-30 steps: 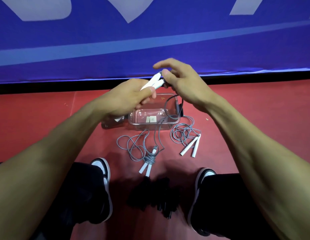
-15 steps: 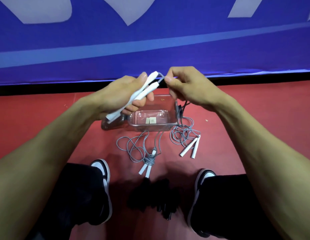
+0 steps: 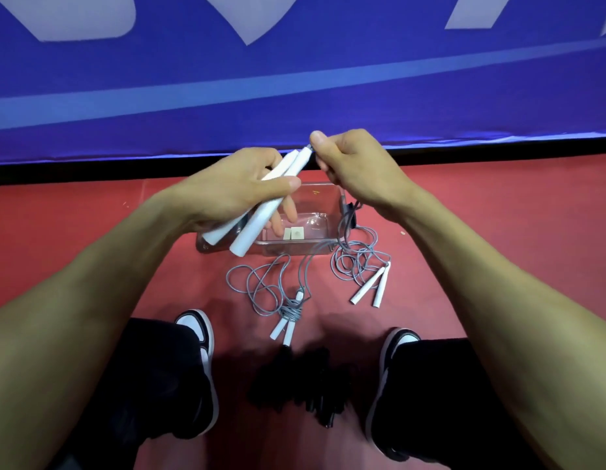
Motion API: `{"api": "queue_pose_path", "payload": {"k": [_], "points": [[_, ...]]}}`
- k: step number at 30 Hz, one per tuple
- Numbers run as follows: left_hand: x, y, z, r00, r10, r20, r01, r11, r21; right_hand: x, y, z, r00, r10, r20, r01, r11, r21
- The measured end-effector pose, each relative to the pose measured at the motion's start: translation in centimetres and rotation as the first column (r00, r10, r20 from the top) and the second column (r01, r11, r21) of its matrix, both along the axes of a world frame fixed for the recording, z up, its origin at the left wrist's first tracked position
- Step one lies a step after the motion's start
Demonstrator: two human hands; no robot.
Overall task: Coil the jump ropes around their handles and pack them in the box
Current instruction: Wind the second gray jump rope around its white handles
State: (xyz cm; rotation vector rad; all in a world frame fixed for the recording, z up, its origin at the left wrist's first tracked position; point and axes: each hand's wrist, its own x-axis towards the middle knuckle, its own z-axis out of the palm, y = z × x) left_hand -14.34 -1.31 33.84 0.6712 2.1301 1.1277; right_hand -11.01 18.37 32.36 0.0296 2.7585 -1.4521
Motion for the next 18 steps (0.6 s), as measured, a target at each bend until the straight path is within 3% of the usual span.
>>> {"api": "queue_pose_path", "payload": {"k": [5, 10, 14, 18], "points": [[-0.3, -0.2, 0.5, 0.991, 0.033, -0.128, -0.026, 0.998, 0.055, -0.1, -0.4, -0.4, 0.999, -0.044, 0.021, 0.047, 0.988, -0.148], [0.1, 0.6, -0.5, 0.918, 0.047, -0.394, -0.07, 0.997, -0.044, -0.2, -0.3, -0.2, 0.998, -0.028, 0.058, 0.036, 0.988, -0.149], [0.0, 0.9, -0.4, 0.942, 0.191, -0.277, -0.204, 0.979, -0.02, -0.3, 0.0, -0.4, 0.994, -0.069, 0.089, 0.082, 0.986, -0.148], [-0.3, 0.6, -0.3, 0.992, 0.054, -0.111, -0.053, 0.998, 0.015, -0.4, 0.4, -0.1, 0.99, -0.121, 0.068, 0.13, 0.979, -0.154]]}}
